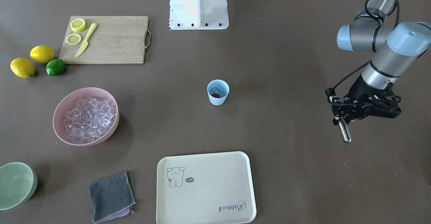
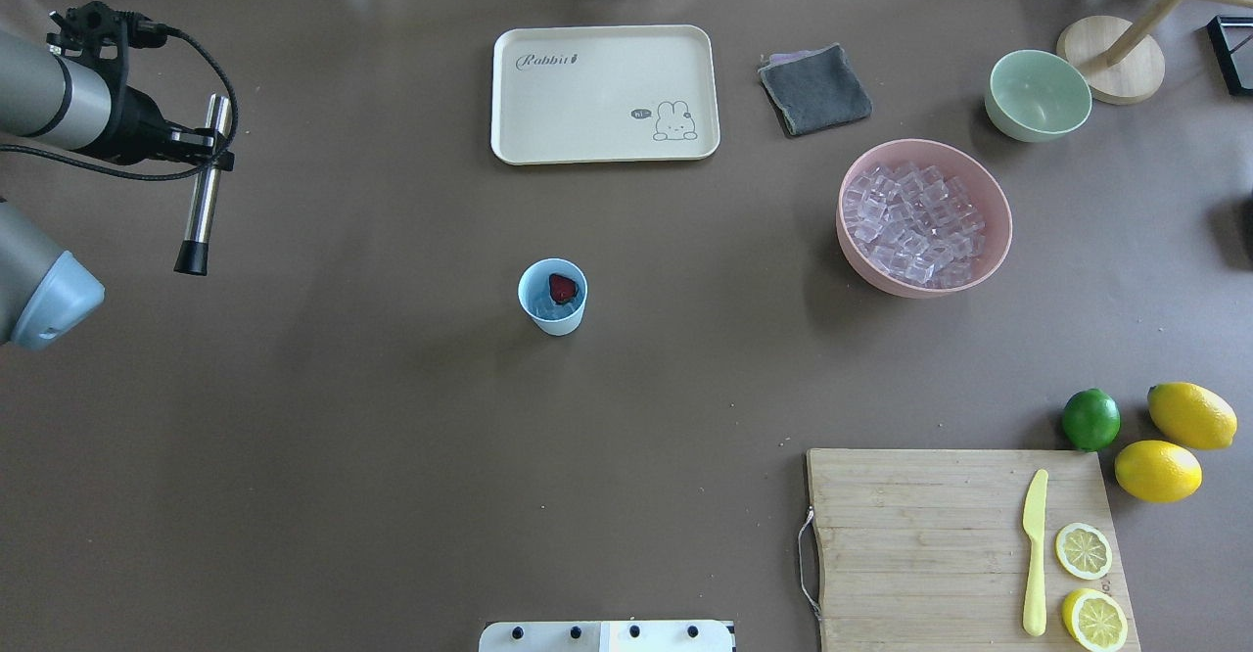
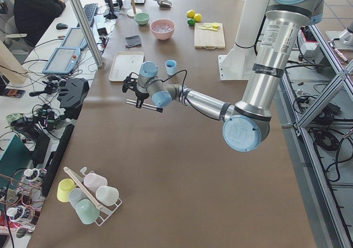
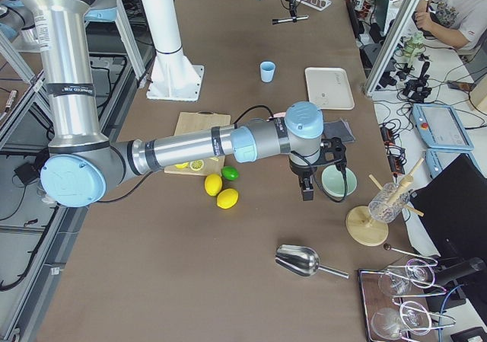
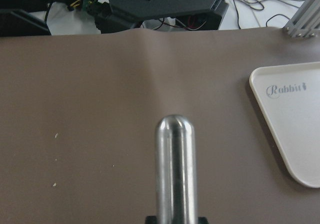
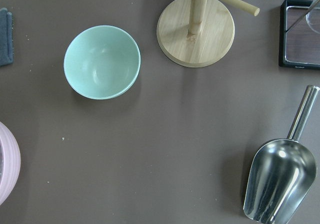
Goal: Mash ice and strawberries in cup
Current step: 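Lift the muddler out of the cup and lay it back on the table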
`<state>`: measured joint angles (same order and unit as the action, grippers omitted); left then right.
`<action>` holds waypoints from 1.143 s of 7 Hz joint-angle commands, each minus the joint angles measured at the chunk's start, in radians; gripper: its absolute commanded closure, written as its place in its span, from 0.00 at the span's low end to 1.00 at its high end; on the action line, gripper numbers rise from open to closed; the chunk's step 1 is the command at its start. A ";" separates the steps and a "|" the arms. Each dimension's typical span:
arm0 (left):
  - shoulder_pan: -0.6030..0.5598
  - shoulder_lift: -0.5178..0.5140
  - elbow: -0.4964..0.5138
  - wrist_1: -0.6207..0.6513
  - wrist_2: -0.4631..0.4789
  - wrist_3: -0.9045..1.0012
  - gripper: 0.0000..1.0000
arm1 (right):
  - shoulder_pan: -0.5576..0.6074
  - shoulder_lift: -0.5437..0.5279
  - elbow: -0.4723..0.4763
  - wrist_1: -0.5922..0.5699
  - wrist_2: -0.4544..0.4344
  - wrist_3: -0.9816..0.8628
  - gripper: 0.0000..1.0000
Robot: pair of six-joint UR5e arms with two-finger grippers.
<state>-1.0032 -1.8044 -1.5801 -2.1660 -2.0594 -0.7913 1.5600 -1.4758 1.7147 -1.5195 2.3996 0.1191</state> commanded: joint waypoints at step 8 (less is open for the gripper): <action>0.002 0.151 0.055 -0.078 -0.020 0.155 0.02 | 0.026 -0.055 -0.023 0.013 -0.011 -0.085 0.01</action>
<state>-0.9913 -1.6501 -1.5167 -2.2391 -2.0671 -0.6391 1.5782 -1.5371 1.7081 -1.5046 2.3914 0.0460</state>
